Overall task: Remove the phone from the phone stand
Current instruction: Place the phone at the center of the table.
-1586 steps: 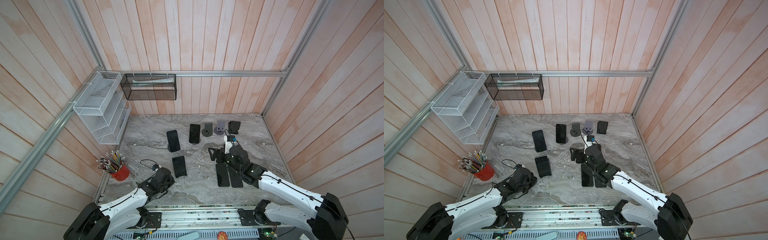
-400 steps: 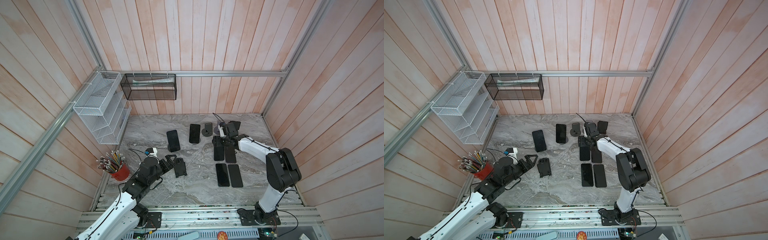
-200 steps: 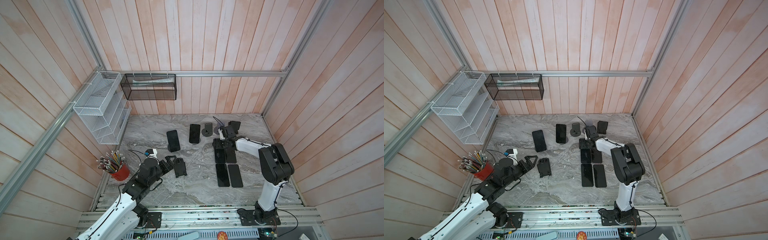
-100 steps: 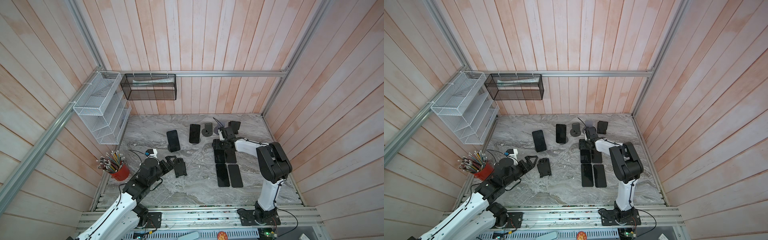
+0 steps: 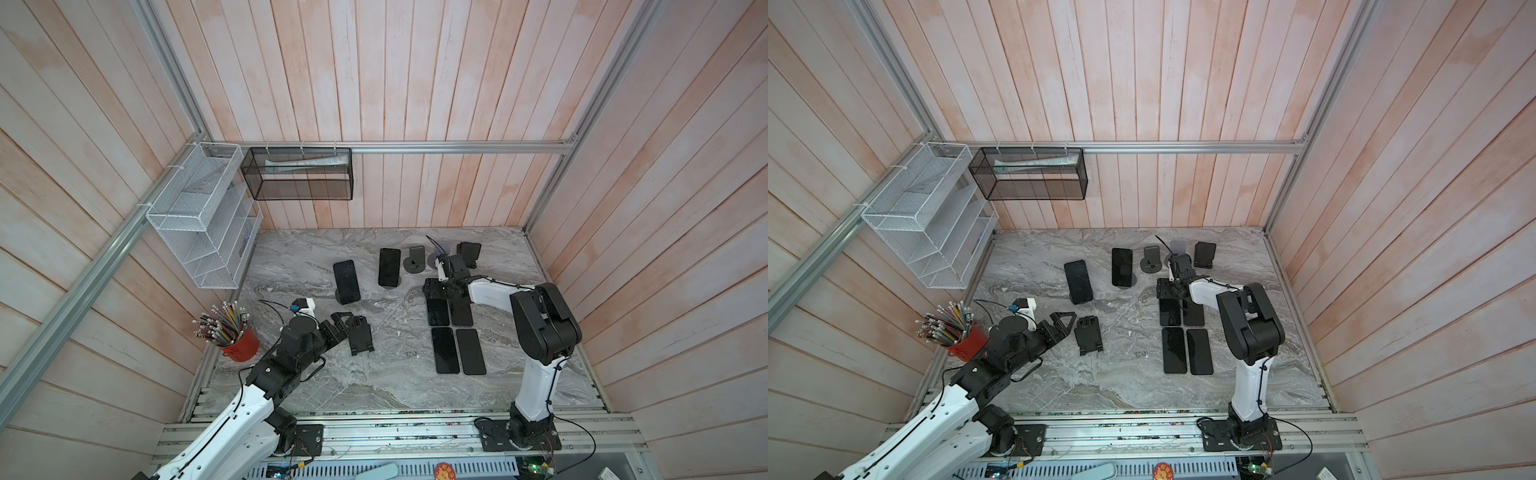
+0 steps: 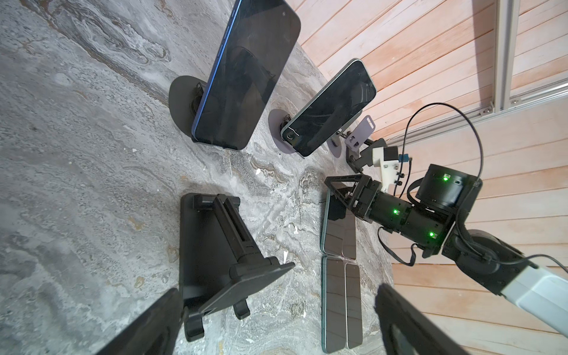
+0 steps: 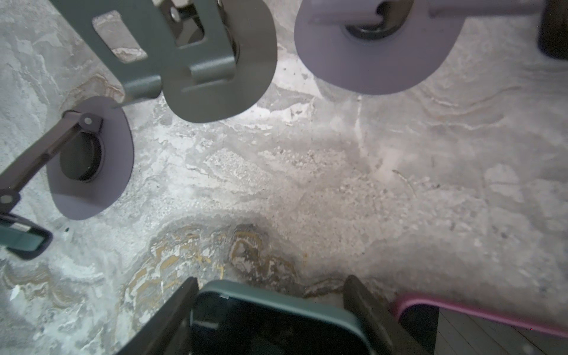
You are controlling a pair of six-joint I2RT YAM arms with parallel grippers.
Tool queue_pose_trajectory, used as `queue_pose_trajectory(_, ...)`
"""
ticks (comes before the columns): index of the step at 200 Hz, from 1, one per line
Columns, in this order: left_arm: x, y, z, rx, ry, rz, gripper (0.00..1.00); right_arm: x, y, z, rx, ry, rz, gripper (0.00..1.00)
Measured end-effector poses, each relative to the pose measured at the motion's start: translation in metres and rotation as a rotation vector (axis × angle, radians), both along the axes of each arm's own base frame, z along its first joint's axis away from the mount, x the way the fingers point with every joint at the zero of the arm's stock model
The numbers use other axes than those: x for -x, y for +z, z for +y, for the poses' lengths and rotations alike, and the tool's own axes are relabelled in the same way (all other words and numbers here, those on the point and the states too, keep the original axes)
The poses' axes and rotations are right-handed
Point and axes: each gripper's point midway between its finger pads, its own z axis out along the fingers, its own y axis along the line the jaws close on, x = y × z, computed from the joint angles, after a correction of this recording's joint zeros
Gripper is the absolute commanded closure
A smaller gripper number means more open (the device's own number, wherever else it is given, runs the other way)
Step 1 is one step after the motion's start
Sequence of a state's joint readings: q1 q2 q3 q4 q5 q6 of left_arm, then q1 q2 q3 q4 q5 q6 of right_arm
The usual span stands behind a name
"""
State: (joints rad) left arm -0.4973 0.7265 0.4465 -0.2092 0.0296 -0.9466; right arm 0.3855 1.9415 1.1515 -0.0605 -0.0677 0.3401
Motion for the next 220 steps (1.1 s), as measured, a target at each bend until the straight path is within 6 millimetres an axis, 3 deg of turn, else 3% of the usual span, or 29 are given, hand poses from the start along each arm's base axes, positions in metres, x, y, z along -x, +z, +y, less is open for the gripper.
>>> queue_pose_trajectory(87, 0.000, 0.000, 0.000, 0.001, 0.000, 0.000, 0.01, -0.002, -0.001, -0.004, 0.015, -0.009, -0.032, 0.22)
queue_pose_trajectory(169, 0.000, 0.000, 0.000, 0.009, 0.005, 0.005, 0.01, 0.010, 0.003, -0.008, 0.030, -0.004, -0.021, 0.20)
queue_pose_trajectory(195, 0.000, 0.000, 0.000, 0.008, 0.006, 0.006, 0.01, 0.015, 0.028, -0.005, 0.024, 0.005, -0.050, 0.20)
queue_pose_trajectory(220, 0.002, 0.001, 0.002, 0.007, 0.008, 0.003, 0.01, 0.020, 0.074, 0.004, -0.003, 0.013, -0.135, 0.20)
